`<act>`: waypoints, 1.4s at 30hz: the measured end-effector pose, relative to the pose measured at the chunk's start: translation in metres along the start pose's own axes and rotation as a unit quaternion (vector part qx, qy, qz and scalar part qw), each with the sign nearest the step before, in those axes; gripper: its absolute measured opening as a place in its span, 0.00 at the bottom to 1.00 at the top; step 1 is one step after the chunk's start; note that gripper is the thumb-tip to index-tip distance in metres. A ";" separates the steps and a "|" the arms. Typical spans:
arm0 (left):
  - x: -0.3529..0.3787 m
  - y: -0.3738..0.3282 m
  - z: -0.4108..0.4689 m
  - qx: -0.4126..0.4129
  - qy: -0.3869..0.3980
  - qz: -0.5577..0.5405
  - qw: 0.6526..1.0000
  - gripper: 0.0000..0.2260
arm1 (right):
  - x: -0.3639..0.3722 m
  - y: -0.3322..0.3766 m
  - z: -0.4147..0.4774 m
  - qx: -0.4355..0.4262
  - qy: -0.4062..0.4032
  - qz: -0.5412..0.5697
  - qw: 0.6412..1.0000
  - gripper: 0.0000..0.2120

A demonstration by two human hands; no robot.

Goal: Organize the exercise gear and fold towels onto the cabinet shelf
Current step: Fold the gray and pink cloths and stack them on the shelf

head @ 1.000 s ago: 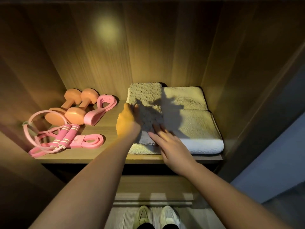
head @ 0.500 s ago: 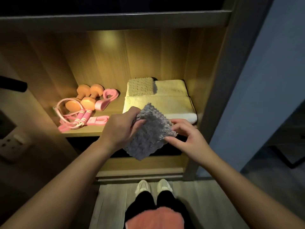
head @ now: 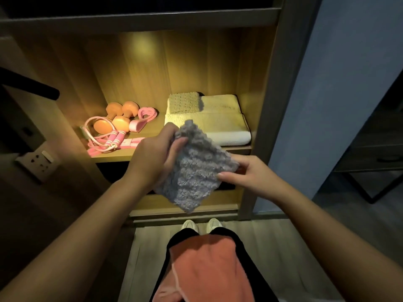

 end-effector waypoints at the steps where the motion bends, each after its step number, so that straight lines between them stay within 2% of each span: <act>1: 0.003 0.009 0.001 -0.050 0.004 -0.030 0.998 0.13 | -0.002 -0.006 -0.003 0.014 -0.023 0.052 0.998 0.19; 4: 0.006 0.036 -0.009 -0.175 -0.022 -0.119 0.977 0.14 | 0.020 -0.033 -0.016 0.066 -0.039 0.229 0.970 0.39; 7: 0.010 0.052 -0.024 -0.256 -0.048 -0.166 0.951 0.15 | 0.062 -0.049 -0.030 0.091 -0.014 0.278 0.956 0.46; 11: 0.025 0.060 -0.046 -0.335 -0.067 -0.223 0.913 0.16 | 0.104 -0.055 -0.032 0.096 -0.053 0.366 0.924 0.42; 16: 0.041 0.065 -0.069 -0.375 -0.086 -0.243 0.890 0.14 | 0.107 -0.072 -0.028 0.112 -0.218 0.395 0.885 0.28; 20: 0.047 0.062 -0.084 -0.387 -0.133 -0.257 0.876 0.13 | 0.100 -0.073 -0.034 0.099 -0.306 0.351 0.880 0.28; 25: 0.053 0.069 -0.106 -0.429 -0.179 -0.289 0.837 0.11 | 0.093 -0.070 -0.037 0.070 -0.319 0.320 0.889 0.35; 30: 0.061 0.055 -0.108 -0.413 -0.166 -0.292 0.846 0.11 | 0.091 -0.071 -0.042 0.083 -0.392 0.332 0.854 0.19; 32: 0.060 0.049 -0.107 -0.393 -0.175 -0.274 0.860 0.11 | 0.089 -0.071 -0.045 0.084 -0.422 0.333 0.839 0.17; 35: 0.047 0.053 -0.116 -0.395 -0.232 -0.242 0.855 0.12 | 0.076 -0.070 -0.054 0.091 -0.458 0.307 0.829 0.16; 39: 0.049 0.064 -0.130 -0.430 -0.259 -0.230 0.834 0.13 | 0.081 -0.081 -0.055 0.124 -0.431 0.340 0.827 0.15; 42: 0.053 0.069 -0.137 -0.431 -0.262 -0.234 0.831 0.13 | 0.092 -0.090 -0.054 0.141 -0.387 0.390 0.824 0.15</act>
Point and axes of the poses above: each hand's wrist, its own z-axis towards the middle knuckle, its own x-axis out of the palm, y = z × x, the point moved 10 cm from there along z, towards the middle knuckle, and after that the axes turned 6 degrees about y, right-handed, at the moved point
